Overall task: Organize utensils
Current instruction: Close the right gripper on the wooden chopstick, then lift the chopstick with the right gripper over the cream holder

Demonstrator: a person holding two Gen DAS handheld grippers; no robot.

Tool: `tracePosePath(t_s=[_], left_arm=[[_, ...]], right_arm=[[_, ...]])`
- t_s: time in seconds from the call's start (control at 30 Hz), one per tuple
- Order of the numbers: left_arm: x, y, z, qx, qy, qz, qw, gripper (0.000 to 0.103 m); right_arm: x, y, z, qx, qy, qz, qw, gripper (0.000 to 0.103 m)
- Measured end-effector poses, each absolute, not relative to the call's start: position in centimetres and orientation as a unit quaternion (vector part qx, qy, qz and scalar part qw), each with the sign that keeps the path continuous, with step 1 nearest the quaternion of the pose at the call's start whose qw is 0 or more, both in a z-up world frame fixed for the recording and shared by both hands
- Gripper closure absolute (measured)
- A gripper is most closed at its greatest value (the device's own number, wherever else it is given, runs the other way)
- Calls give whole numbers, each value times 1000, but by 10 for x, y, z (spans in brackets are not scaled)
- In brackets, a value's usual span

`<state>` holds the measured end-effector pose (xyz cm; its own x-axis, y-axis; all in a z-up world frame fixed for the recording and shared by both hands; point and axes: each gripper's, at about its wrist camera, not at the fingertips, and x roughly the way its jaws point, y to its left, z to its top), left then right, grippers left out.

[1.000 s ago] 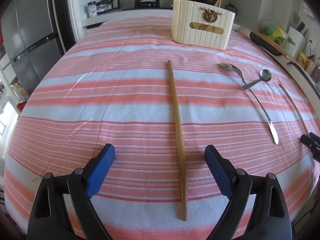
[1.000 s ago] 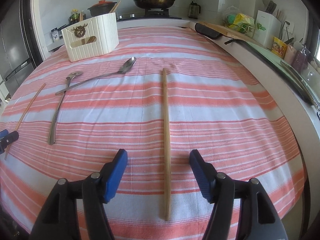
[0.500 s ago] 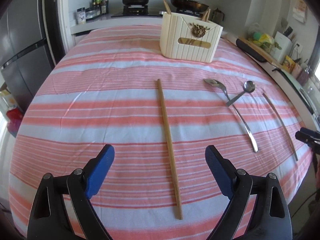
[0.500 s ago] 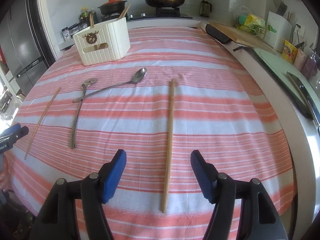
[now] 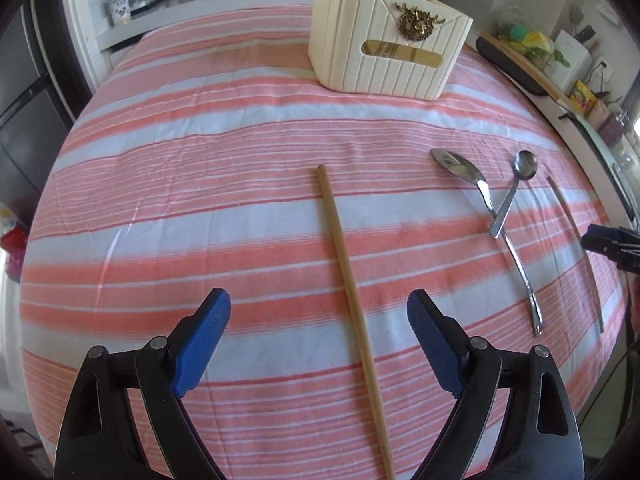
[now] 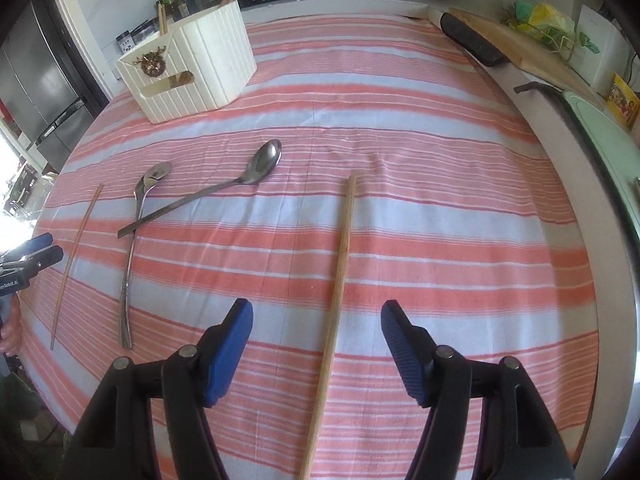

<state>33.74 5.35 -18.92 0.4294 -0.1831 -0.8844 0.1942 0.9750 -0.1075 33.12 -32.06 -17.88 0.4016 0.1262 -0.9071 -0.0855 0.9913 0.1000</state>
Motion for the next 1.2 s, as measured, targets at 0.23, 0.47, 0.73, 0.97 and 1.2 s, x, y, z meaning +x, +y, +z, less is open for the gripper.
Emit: tracePosePath(t_s=[0.23,0.47,0.73,0.97,1.2], left_arm=[[377,39,-203,38,543,-88,834,29],[398,18,-197,50,534,-82,840,97],[374,26,-146,24,469,-85,879,98],[338,50,-55,-16,378,-122,917,98],[312,68,-11,-48,317,-150,935,98]], right_arm=[[377,-310,-195,-9,559,52,828,64],[409,-316,-195,12,553,36,832,93],[406,-322,-162,63,509,62,856,96],[358,-305,-69,59,419,120,898,96],[318,-284,-16,25,341,136,930,96]])
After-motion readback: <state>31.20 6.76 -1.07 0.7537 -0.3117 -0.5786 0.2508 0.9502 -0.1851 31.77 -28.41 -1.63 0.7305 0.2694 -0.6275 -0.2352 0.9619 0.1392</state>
